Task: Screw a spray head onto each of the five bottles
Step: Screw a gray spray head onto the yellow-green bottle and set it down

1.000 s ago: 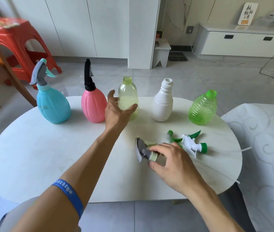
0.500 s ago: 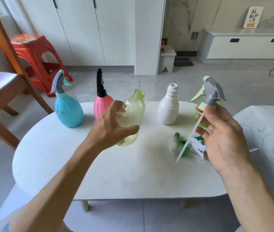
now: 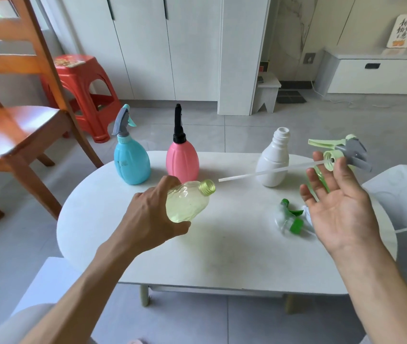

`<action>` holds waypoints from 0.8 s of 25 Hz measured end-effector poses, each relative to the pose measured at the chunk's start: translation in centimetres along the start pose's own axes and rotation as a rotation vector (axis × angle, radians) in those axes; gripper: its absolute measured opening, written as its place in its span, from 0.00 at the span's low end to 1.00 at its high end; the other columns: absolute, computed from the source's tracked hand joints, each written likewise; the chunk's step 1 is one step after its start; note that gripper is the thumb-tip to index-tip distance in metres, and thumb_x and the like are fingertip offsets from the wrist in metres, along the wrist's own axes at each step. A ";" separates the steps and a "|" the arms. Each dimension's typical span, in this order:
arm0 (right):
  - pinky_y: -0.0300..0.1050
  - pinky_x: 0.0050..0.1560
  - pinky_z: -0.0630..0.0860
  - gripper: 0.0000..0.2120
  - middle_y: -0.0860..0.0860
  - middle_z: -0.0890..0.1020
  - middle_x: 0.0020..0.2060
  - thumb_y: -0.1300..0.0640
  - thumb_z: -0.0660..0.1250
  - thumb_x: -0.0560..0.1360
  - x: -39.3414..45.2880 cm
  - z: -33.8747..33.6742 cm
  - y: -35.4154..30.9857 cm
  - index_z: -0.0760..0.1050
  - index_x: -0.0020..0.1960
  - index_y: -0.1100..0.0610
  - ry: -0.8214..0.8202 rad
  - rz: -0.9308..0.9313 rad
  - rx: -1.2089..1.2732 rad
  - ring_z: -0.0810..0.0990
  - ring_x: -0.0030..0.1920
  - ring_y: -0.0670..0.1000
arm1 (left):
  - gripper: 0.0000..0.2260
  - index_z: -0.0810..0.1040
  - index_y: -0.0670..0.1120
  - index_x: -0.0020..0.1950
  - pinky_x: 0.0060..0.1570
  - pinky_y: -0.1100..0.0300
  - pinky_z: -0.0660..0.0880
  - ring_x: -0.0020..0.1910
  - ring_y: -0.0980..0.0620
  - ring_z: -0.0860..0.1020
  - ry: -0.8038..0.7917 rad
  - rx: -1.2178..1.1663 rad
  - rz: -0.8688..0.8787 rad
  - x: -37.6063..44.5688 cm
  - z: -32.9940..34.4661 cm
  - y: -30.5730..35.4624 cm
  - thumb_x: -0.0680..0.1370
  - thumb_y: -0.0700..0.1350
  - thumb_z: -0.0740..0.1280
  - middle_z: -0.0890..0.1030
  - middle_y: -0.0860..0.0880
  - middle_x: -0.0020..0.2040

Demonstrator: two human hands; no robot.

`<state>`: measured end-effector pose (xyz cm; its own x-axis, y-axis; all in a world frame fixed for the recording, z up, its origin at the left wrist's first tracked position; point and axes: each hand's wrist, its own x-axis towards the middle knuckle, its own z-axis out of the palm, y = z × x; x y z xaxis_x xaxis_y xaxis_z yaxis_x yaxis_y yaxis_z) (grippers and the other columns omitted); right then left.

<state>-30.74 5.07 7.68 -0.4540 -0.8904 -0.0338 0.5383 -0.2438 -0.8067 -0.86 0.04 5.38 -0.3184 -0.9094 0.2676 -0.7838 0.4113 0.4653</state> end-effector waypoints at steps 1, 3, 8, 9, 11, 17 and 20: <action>0.45 0.55 0.71 0.06 0.42 0.84 0.59 0.47 0.64 0.79 0.0 0.1 0.1 0.80 0.49 0.44 -0.002 0.004 -0.008 0.80 0.52 0.44 | 0.32 0.72 0.48 0.63 0.46 0.51 0.74 0.45 0.44 0.78 0.005 -0.010 0.008 0.1 0.1 0.1 0.63 0.49 0.81 0.80 0.52 0.50; 0.45 0.56 0.71 0.06 0.43 0.84 0.58 0.48 0.64 0.78 -0.2 0.5 0.5 0.79 0.51 0.45 -0.015 0.008 -0.037 0.80 0.52 0.45 | 0.32 0.72 0.48 0.63 0.48 0.50 0.74 0.46 0.44 0.77 0.005 -0.021 0.024 0.5 0.3 0.4 0.63 0.50 0.81 0.82 0.51 0.51; 0.46 0.51 0.70 0.05 0.49 0.83 0.59 0.50 0.68 0.72 -1.1 1.3 1.7 0.82 0.46 0.46 -0.068 -0.083 -0.152 0.77 0.50 0.49 | 0.32 0.70 0.51 0.62 0.46 0.55 0.65 0.45 0.49 0.74 0.004 0.027 0.081 1.1 1.9 1.3 0.63 0.54 0.79 0.80 0.53 0.50; 0.45 0.50 0.70 0.05 0.51 0.83 0.60 0.51 0.68 0.73 -1.0 1.2 1.4 0.82 0.46 0.46 -0.062 -0.127 -0.161 0.77 0.50 0.49 | 0.32 0.70 0.51 0.62 0.46 0.55 0.64 0.44 0.49 0.73 0.020 0.037 0.071 1.3 2.1 1.3 0.63 0.54 0.78 0.80 0.54 0.49; 0.43 0.50 0.72 0.04 0.50 0.82 0.60 0.51 0.68 0.76 -0.4 0.5 0.3 0.81 0.49 0.46 -0.054 -0.200 -0.163 0.78 0.50 0.48 | 0.32 0.70 0.50 0.62 0.45 0.55 0.64 0.43 0.49 0.71 0.042 0.061 0.031 1.7 2.3 1.3 0.63 0.54 0.78 0.77 0.55 0.48; 0.43 0.51 0.72 0.07 0.44 0.84 0.56 0.51 0.63 0.80 0.2 -0.8 0.0 0.81 0.49 0.45 -0.028 -0.180 -0.164 0.79 0.50 0.45 | 0.32 0.68 0.51 0.61 0.45 0.54 0.62 0.45 0.47 0.72 0.030 0.099 -0.003 2.2 2.8 1.0 0.62 0.54 0.78 0.76 0.54 0.47; 0.42 0.51 0.72 0.06 0.44 0.84 0.56 0.51 0.64 0.80 0.3 -0.9 -0.3 0.80 0.50 0.45 -0.019 -0.204 -0.158 0.79 0.50 0.45 | 0.32 0.69 0.51 0.62 0.45 0.54 0.62 0.44 0.48 0.69 0.028 0.133 -0.017 2.2 3.0 1.2 0.62 0.54 0.78 0.73 0.55 0.46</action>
<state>-31.65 5.23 7.39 -0.5278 -0.8362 0.1490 0.3186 -0.3575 -0.8779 -4.11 -1.60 4.02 -0.2912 -0.9132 0.2852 -0.8530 0.3828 0.3548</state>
